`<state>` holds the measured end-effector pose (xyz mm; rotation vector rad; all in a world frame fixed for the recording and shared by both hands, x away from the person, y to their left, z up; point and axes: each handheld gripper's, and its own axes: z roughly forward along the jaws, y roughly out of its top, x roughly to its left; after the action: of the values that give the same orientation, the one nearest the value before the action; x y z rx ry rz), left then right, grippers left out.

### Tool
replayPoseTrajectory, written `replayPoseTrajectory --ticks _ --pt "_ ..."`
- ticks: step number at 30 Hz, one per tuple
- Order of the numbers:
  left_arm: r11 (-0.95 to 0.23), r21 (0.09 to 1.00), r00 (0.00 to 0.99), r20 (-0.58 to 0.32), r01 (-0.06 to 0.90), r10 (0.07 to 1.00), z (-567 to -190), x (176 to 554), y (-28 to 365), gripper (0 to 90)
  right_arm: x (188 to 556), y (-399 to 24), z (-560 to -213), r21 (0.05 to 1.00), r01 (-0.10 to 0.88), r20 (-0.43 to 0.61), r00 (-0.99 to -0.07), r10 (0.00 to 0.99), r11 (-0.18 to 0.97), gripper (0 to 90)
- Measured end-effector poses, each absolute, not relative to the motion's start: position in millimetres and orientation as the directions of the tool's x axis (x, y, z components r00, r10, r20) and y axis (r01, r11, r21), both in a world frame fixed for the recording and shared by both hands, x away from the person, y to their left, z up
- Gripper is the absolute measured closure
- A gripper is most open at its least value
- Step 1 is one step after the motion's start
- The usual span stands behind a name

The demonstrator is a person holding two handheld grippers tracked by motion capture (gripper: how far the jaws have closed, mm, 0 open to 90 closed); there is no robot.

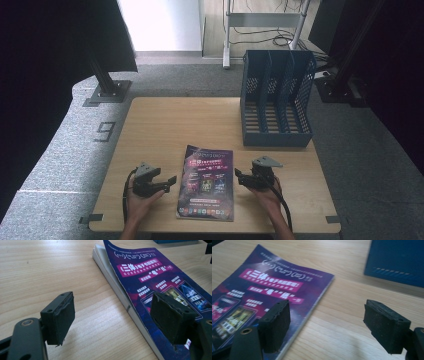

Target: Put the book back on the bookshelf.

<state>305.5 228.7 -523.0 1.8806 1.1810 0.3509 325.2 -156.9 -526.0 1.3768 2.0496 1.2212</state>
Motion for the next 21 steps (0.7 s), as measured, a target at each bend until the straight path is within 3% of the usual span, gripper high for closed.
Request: replayPoseTrajectory --ticks 14,21 --pt "-0.183 0.783 0.527 -0.207 0.595 0.824 -522.1 307.2 222.9 20.5 325.9 -128.4 -528.7 0.817 0.547 0.136 -0.492 0.86 0.183 20.2" --pt "-0.144 0.8 0.528 -0.237 0.583 0.816 -509.8 306.7 223.0 20.5 327.3 -112.4 -530.8 0.808 0.57 0.192 -0.489 0.851 0.146 20.0"
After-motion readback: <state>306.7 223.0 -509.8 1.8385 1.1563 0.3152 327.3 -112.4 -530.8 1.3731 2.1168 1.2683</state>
